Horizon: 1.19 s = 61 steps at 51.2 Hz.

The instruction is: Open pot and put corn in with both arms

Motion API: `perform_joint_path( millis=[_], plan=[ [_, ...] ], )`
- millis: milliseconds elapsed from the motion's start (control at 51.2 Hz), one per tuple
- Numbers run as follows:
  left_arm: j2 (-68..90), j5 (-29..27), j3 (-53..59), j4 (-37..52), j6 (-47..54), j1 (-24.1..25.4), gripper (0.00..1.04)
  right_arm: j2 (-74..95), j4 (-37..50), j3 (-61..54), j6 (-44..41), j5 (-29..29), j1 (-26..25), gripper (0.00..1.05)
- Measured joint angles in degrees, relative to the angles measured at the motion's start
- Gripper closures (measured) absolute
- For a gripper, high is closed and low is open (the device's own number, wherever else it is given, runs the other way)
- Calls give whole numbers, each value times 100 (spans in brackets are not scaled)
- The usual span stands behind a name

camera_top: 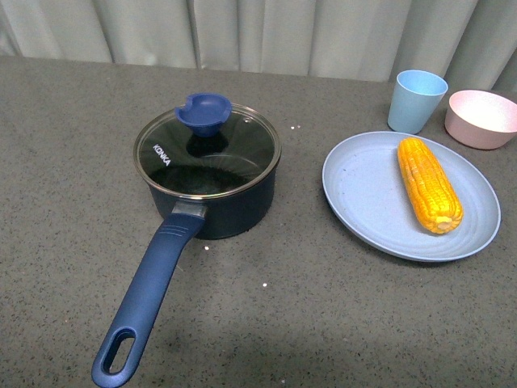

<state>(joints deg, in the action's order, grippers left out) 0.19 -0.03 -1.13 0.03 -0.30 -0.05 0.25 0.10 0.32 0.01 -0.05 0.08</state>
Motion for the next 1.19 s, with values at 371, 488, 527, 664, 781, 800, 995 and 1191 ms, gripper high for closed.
perform_joint_path(
  millis=[371,488,527,664,781,800,995,1191],
  plan=[
    [0,0,0,0,0,0,6,0,0,0,0,-2,0,9],
    [0,0,0,0,0,0,6,0,0,0,0,0,0,9],
    [0,0,0,0,0,0,6,0,0,0,0,0,0,9],
    [713,221,-232,-560,11,-223,6,0,0,0,0,0,0,9],
    [2020,79,-249,348,-151,-793,6,0,0,0,0,-2,0,9],
    [2317,66,-264,629,-192,-896,6,0,-2,0,0,-2,0,9],
    [5941,-232,-857,3777,-498,-1742,6,0,0,0,0,-2,0,9],
    [8430,-321,-2039,4706,-909,-2524,6,0,0,0,0,-2,0,9]
  ],
)
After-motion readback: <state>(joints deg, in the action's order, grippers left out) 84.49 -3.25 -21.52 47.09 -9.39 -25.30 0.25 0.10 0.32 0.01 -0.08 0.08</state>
